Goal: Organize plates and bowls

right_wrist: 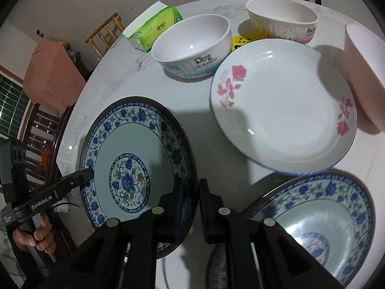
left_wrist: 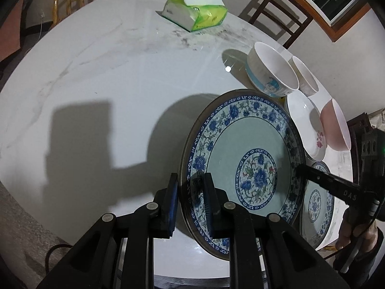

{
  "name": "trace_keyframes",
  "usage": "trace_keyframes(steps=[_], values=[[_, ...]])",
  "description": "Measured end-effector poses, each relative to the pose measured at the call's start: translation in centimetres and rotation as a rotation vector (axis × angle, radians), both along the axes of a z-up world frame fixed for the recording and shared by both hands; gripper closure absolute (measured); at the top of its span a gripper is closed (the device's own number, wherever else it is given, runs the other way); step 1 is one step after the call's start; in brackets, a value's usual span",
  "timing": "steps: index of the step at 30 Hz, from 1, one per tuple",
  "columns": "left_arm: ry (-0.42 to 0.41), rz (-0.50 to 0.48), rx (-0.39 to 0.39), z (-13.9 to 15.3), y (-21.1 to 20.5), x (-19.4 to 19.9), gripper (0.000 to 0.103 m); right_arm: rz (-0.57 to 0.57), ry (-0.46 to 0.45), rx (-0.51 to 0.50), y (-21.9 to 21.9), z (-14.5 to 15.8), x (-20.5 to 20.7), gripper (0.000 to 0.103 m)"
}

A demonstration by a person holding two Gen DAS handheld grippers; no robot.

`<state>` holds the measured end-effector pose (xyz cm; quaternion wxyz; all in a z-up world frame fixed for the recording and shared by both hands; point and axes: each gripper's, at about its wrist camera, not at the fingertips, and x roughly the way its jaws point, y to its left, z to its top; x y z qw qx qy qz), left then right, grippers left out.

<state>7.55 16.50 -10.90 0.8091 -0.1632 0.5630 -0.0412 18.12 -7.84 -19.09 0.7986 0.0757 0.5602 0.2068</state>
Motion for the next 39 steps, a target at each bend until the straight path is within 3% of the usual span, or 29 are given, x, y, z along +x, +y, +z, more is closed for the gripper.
trace_keyframes(steps=[25,39], values=[[0.008,0.038,0.058,-1.5,4.0,-1.1,0.087,-0.016,0.053,0.021,4.4,-2.0,-1.2,0.090],[0.008,0.039,0.051,-2.6,4.5,-1.1,0.084,0.002,0.008,0.002,5.1,-1.8,-1.7,0.087]])
